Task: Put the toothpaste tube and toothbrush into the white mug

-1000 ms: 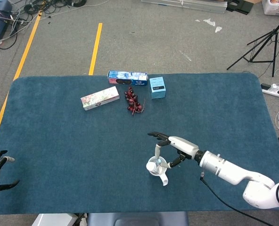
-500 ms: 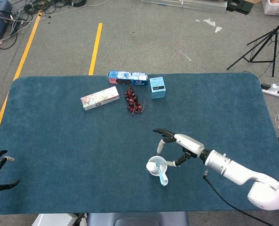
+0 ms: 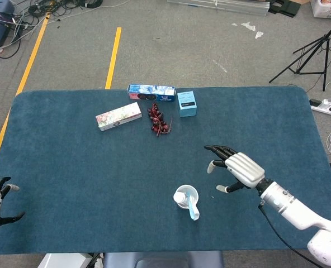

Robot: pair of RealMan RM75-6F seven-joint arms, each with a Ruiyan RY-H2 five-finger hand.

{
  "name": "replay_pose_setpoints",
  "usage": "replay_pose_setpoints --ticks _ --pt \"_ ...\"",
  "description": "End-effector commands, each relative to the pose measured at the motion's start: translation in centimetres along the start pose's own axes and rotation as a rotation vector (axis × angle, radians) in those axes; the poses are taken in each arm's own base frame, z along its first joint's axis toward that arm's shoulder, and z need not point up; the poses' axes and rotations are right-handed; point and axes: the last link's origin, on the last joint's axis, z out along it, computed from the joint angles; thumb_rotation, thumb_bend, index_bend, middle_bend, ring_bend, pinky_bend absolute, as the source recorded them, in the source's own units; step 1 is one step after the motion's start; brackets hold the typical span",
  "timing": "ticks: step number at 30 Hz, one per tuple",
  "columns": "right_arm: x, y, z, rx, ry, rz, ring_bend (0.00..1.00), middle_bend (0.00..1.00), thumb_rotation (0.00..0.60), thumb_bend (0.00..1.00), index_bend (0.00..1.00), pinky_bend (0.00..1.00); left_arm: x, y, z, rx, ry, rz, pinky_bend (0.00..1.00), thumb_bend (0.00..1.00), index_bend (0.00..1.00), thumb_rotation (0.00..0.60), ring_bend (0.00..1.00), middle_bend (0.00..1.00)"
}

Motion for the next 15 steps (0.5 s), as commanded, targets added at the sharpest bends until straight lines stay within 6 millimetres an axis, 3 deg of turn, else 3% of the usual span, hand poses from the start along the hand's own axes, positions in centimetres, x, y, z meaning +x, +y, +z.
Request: replay_pose_setpoints --ticks 1,8,15 --pt "-0.3 1.1 -3.5 -0.156 0.11 -0.279 0.0 0.06 0.6 0.13 0.43 0.11 -0.1 0.1 0.3 -0.003 0.002 0.003 0.07 0.07 0.33 0.6 0.1 0.17" --pt "-1.6 2.0 -6.0 -0.275 0.217 -0.416 0.0 0.06 0.6 0.13 0.43 0.11 -0.3 0.7 0.7 -0.048 0.041 0.01 0.07 0.07 0.34 0.6 0.09 0.17" --pt "-2.9 2.6 -9.1 -0.385 0.336 -0.412 0.0 0.06 0.6 0.13 0.43 0.11 -0.6 1.7 1.4 -0.153 0.084 -0.021 0.09 0.07 0.36 0.6 0.09 0.17"
